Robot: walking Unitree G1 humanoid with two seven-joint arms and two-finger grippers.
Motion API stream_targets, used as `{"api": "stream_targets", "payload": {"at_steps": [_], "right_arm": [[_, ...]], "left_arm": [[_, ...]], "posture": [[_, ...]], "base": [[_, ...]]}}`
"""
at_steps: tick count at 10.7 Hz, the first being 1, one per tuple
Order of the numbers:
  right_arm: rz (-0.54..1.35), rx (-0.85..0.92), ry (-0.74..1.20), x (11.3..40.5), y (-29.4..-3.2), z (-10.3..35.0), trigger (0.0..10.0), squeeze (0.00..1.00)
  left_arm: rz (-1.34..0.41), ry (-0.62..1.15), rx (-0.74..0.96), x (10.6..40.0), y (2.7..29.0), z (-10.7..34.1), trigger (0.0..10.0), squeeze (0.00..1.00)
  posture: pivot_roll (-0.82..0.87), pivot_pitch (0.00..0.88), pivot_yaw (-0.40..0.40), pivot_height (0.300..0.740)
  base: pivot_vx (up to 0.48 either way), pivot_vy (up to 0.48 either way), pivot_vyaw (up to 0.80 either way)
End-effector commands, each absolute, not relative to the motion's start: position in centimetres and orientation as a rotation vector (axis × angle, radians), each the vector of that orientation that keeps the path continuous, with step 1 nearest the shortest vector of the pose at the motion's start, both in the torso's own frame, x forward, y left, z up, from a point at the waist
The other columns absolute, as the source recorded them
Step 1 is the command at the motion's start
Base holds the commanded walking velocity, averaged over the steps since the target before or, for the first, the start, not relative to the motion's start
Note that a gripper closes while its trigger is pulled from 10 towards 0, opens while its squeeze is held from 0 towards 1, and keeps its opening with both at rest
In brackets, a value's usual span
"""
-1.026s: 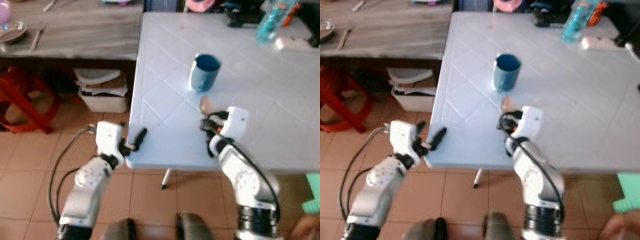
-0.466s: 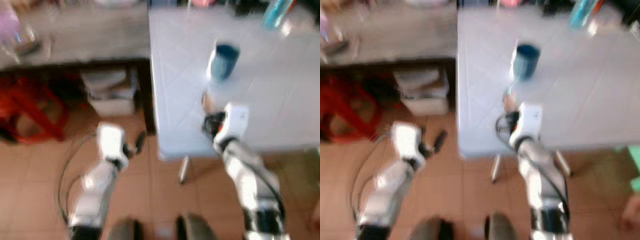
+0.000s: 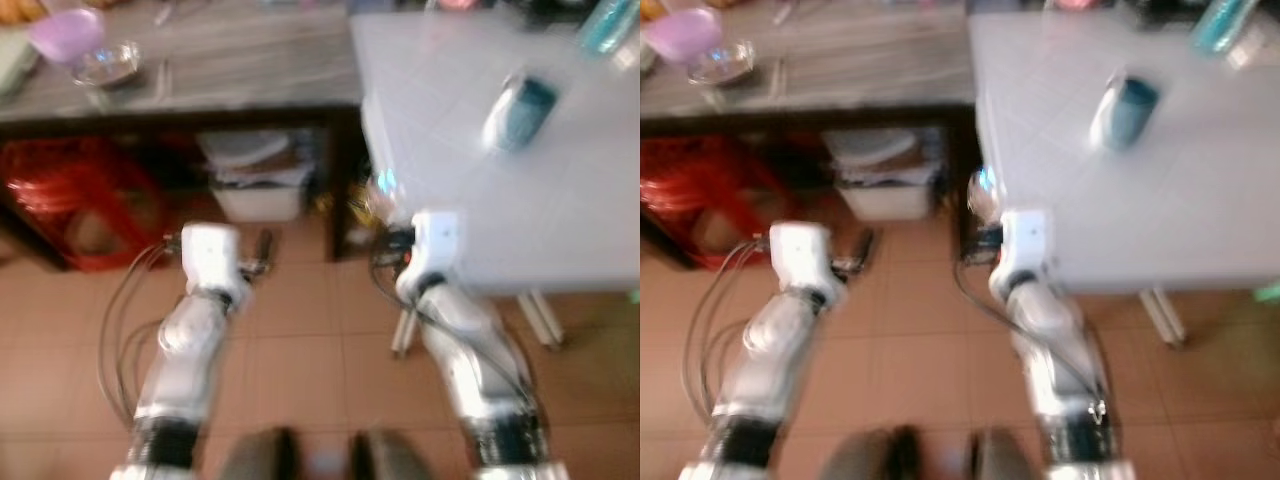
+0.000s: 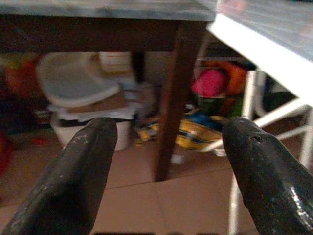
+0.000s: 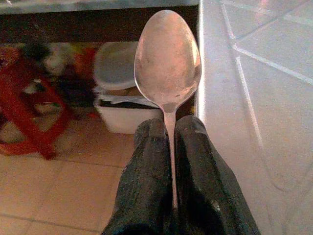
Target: Setting the table
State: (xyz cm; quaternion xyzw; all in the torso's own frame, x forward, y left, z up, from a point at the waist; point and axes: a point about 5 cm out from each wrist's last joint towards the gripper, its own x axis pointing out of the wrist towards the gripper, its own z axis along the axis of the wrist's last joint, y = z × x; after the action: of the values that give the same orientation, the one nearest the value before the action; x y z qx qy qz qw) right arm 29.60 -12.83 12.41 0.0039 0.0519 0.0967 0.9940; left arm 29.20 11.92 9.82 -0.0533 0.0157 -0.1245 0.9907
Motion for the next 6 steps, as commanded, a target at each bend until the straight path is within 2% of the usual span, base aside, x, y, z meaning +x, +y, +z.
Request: {"api": "stream_targets", "payload": {"at_steps": [1, 3, 6], "right_arm": [[0.167, 0.008, 0.086, 29.59, -13.09, 12.31, 0.0, 0.00], [0.167, -0.007, 0.054, 29.99, -13.24, 12.75, 0.0, 0.00], [0.158, -0.024, 0.025, 30.35, -13.68, 13.02, 0.0, 0.00]], "left_arm": [[-0.233, 0.030, -0.081, 29.32, 12.45, 9.73, 10.0, 0.00], [-0.236, 0.020, -0.077, 29.49, 12.27, 9.83, 10.0, 0.00], [-0.226, 0.006, -0.066, 29.79, 12.41, 9.94, 10.0, 0.00]], "posture": [[-0.10, 0.132, 0.028, 0.740], [-0.10, 0.126, 0.038, 0.740], [-0.11, 0.127, 0.038, 0.740]], "base": [[0.262, 0.401, 0.00], [0.323, 0.351, 0.00], [0.466, 0.000, 0.00]]}}
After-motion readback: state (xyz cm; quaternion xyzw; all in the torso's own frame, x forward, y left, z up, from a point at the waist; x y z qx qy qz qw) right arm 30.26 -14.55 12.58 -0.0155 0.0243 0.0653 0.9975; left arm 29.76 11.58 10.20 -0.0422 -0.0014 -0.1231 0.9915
